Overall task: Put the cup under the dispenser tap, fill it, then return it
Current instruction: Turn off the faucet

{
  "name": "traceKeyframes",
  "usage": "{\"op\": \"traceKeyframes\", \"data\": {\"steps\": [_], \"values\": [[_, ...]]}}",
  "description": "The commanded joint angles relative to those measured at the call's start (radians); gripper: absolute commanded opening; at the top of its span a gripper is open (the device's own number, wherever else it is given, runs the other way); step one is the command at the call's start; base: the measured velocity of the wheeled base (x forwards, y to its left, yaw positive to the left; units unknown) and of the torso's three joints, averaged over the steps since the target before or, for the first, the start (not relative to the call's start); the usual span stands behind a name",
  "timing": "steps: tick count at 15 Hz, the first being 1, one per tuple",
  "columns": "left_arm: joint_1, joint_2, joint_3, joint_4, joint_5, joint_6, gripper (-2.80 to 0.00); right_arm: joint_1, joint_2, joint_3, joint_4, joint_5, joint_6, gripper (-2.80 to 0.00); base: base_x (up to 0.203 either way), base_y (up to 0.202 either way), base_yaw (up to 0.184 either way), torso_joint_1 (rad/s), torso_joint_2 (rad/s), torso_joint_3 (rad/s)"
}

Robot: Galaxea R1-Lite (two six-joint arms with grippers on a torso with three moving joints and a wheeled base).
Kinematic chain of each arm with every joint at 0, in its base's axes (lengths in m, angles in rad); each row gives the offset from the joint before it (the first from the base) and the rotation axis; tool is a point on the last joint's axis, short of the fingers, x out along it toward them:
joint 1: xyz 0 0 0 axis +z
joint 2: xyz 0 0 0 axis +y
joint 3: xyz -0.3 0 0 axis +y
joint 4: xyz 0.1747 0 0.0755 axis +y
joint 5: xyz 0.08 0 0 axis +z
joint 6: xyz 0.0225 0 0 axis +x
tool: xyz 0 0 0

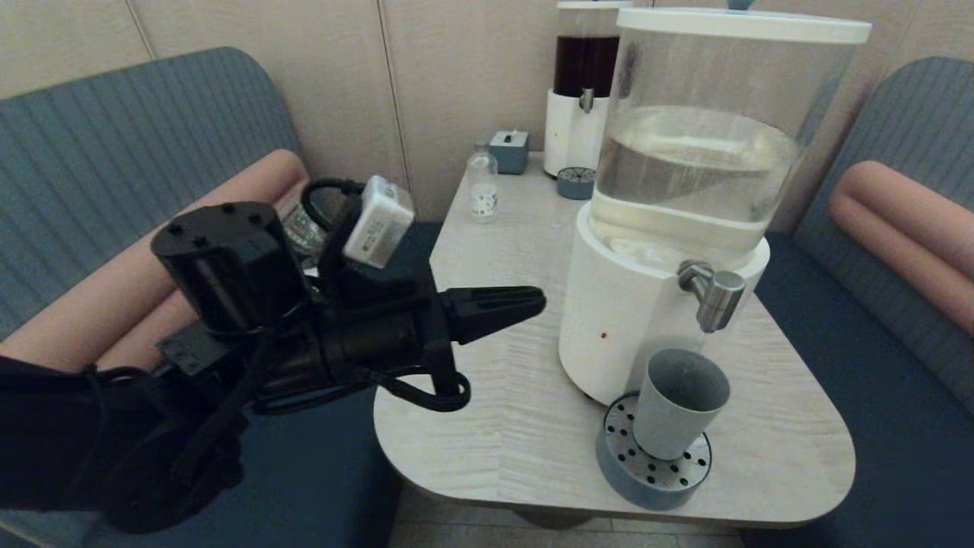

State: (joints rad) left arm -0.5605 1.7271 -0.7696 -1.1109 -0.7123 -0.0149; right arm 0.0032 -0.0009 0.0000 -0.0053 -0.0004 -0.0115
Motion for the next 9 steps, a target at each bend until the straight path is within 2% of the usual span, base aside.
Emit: {"op": "traceKeyframes", "data": {"steps": [1, 7, 9], "values": [[-0.038, 0.063, -0.037, -0.009, 0.024, -0.001, -2.8, 0.0, 0.001, 0.0, -0.001, 0.0, -0.001, -2.8, 0.0, 0.0, 0.0, 0.0, 0.0, 0.0], [-0.058, 0.108, -0.113, -0.009, 0.059, -0.002, -2.8, 0.0, 0.001, 0.0, -0.001, 0.0, -0.001, -2.8, 0.0, 0.0, 0.0, 0.0, 0.0, 0.0], [-0.074, 0.138, -0.147, -0.01, 0.099, -0.001, -2.8, 0.001, 0.001, 0.0, -0.001, 0.0, 0.0, -2.8, 0.0, 0.0, 0.0, 0.0, 0.0, 0.0]]}}
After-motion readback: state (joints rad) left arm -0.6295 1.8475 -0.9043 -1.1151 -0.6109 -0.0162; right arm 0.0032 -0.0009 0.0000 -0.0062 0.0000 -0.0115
